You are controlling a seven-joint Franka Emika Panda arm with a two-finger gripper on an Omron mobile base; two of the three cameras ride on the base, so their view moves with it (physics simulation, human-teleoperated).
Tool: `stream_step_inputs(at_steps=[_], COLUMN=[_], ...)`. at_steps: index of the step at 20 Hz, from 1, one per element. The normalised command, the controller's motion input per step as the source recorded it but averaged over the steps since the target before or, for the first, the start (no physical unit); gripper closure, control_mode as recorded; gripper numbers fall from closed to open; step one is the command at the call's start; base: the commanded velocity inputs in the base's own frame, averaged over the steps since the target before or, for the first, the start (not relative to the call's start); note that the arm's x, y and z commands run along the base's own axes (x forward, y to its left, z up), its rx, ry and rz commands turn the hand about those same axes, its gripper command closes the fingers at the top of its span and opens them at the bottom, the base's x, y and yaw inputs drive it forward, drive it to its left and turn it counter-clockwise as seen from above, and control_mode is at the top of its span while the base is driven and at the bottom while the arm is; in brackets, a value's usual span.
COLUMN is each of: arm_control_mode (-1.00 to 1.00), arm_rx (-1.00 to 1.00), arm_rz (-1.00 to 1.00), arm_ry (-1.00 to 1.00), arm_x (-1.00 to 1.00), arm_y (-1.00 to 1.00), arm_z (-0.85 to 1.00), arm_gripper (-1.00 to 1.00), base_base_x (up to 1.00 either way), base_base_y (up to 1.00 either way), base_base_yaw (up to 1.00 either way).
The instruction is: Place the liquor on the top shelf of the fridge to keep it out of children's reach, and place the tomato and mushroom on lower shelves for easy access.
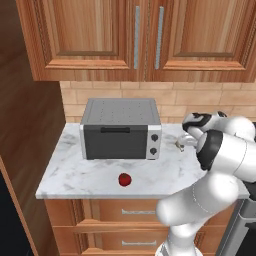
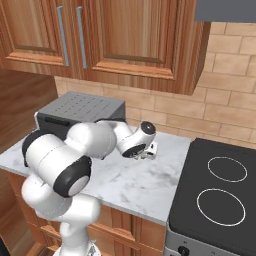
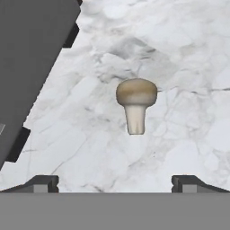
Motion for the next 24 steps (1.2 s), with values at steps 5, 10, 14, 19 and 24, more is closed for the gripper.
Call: stream_step_inputs(at_steps=[5, 10, 14, 19, 24], arm_control_mode=[-1.0, -1.0, -1.0, -1.0, -1.0], arm_rx=[0.04, 0.03, 0.03, 0.03, 0.04], arm_rz=[0.06, 0.05, 0.04, 0.04, 0.05], arm_ry=[0.0, 0.0, 0.0, 0.0, 0.0], arm_x=[0.2, 0.27, 0.28, 0.27, 0.24], arm_y=[-0.01, 0.0, -0.01, -0.03, -0.18], arm_z=[-0.18, -0.12, -0.11, -0.18, -0.24], arm_gripper=[-1.0, -1.0, -1.0, -1.0, -1.0], base_base_x=[0.0, 0.0, 0.0, 0.0, 0.0], base_base_y=[0.0, 0.0, 0.0, 0.0, 0.0], base_base_yaw=[0.0, 0.0, 0.0, 0.0, 0.0])
